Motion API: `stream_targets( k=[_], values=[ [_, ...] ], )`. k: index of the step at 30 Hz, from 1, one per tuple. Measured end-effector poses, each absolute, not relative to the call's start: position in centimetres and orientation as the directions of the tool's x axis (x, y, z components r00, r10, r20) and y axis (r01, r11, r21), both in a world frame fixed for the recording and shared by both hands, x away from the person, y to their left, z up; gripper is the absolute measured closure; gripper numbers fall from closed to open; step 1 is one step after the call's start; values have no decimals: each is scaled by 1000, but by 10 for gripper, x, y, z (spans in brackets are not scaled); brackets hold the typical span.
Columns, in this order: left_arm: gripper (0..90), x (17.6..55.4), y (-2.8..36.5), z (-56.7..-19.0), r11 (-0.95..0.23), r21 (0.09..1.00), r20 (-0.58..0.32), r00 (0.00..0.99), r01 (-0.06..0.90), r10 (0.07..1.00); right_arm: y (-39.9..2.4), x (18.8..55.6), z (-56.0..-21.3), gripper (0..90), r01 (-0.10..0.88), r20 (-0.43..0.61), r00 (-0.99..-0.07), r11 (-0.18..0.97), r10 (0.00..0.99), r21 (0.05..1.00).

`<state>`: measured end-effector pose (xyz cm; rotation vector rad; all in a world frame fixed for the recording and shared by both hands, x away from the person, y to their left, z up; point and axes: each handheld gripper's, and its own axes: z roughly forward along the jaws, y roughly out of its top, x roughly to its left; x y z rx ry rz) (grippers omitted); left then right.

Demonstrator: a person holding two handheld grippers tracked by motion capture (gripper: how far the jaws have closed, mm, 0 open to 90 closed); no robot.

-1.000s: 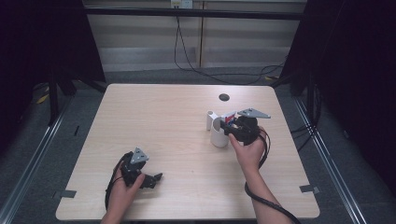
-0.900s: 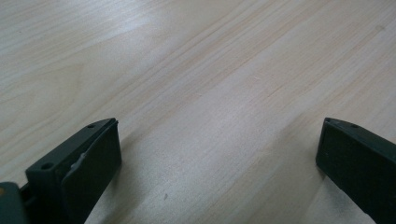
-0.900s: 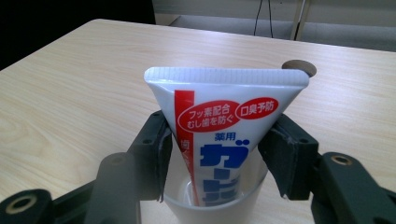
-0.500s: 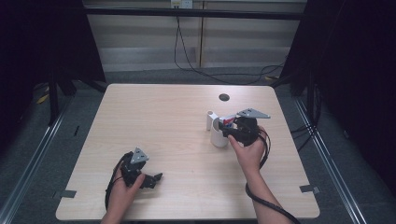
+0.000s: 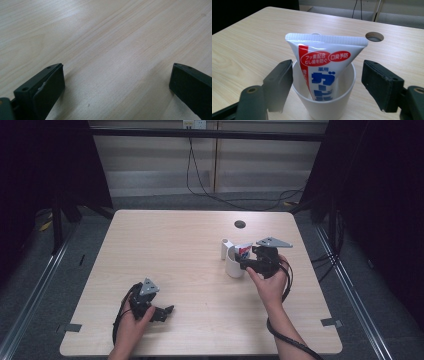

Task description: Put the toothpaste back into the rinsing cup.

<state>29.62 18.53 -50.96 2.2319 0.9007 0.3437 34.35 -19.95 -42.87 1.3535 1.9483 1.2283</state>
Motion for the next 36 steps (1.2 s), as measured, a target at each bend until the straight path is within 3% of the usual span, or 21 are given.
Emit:
stream_targets(
  k=[36],
  values=[
    [0,296,185,-510,-516,691,-14,723,506,690,-222,320,-424,166,493,124,-464,139,877,859]
  ],
)
